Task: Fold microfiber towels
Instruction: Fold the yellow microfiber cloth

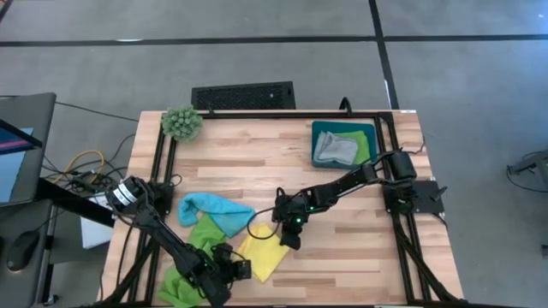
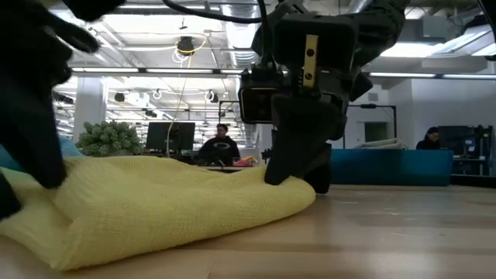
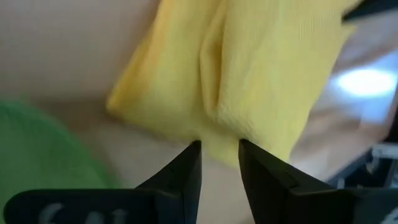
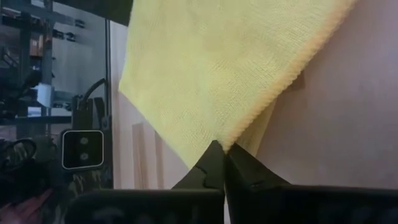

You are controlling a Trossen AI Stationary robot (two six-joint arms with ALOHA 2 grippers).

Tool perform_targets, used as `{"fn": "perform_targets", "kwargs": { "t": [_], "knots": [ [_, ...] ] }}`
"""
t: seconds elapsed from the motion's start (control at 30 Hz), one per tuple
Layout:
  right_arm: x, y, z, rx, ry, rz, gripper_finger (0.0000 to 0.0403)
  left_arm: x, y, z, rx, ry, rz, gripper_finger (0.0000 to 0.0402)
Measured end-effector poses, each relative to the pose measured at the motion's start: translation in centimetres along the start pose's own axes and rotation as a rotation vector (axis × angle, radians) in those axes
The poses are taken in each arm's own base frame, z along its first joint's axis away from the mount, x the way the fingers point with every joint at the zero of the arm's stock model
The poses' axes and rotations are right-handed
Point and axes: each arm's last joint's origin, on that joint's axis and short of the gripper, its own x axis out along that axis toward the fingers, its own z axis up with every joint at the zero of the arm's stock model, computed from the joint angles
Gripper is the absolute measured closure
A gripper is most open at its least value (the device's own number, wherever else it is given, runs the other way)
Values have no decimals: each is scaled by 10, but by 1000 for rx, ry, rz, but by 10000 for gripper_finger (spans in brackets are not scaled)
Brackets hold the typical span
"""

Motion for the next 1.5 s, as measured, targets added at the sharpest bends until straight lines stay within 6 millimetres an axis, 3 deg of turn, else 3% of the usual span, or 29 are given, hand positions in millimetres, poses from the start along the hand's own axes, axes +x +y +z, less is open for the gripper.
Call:
{"fn": "perform_targets", "kwargs": {
  "t": [0.3,0.7,1.0,1.5],
  "knots": [
    [0,1,1,-1,-10,7,396,16,0,-2,-35,29,-7,304],
    [-1,1,2,0,-15,2,395,-17,-14,-5,-10,111,64,304],
    [-1,1,2,0,-16,2,391,-12,-9,6,19,29,130,304],
    [-1,1,3,-5,-34,-8,392,-6,2,14,24,40,217,304]
  ]
}}
